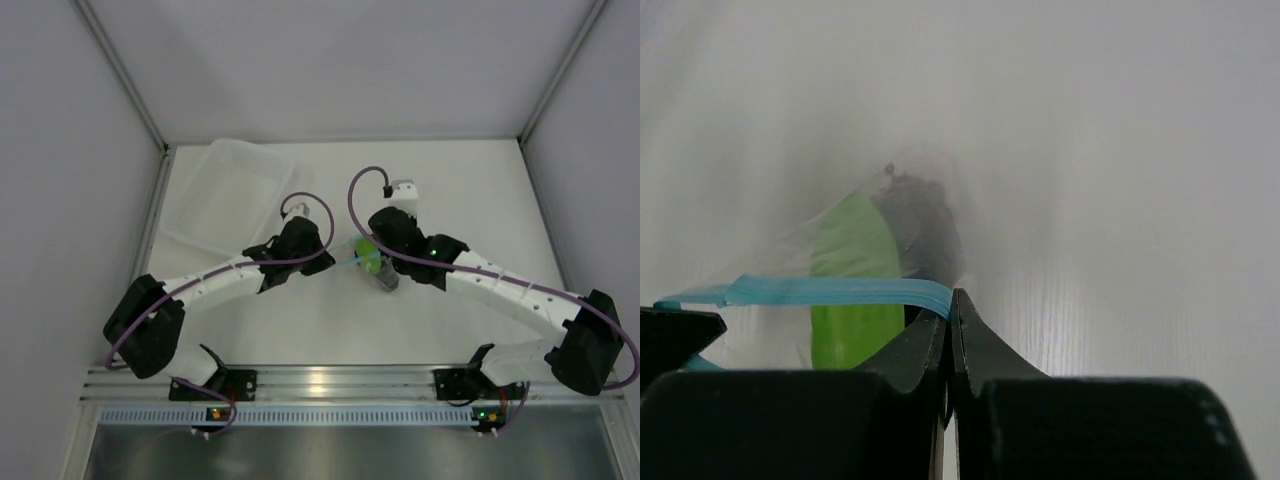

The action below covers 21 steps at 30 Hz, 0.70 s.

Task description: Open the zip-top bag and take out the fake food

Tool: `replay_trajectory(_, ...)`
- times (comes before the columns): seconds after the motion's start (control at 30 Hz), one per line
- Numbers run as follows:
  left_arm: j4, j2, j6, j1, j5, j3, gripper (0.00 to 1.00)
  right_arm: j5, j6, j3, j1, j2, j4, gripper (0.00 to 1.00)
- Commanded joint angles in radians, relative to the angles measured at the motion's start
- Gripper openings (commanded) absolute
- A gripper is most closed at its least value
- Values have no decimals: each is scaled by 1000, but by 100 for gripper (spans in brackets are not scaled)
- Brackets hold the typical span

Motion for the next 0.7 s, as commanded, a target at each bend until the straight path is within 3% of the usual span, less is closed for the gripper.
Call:
replay_trajectory(0.0, -56, -17, 22, 47, -58, -60, 0, 83, -89, -5, -44, -61, -74, 0)
replay_trajectory(0.17, -56, -19, 44, 70, -44, -68, 0, 69, -92, -8, -55, -82, -100, 0)
replay_trajectory(0.3, -55, -14, 88, 70, 61, -13, 0, -62, -92, 21, -40, -65, -83, 0)
replay_trajectory(0.37, -58, -33, 98, 60, 72, 7, 15, -46, -57, 41, -6, -49, -97, 0)
replay_trajectory(0.4, -58, -59, 98, 53, 78, 9, 28, -42, -48, 47, -3, -48, -98, 0)
replay_trajectory(0.5, -86, -120, 104, 53, 77, 18, 48, -17, -31, 49, 8, -46, -97, 0)
replay_trajectory(0.67, -165, -209, 134, 53, 57, 54, 54, -6, -26, 59, 15, -37, -103, 0)
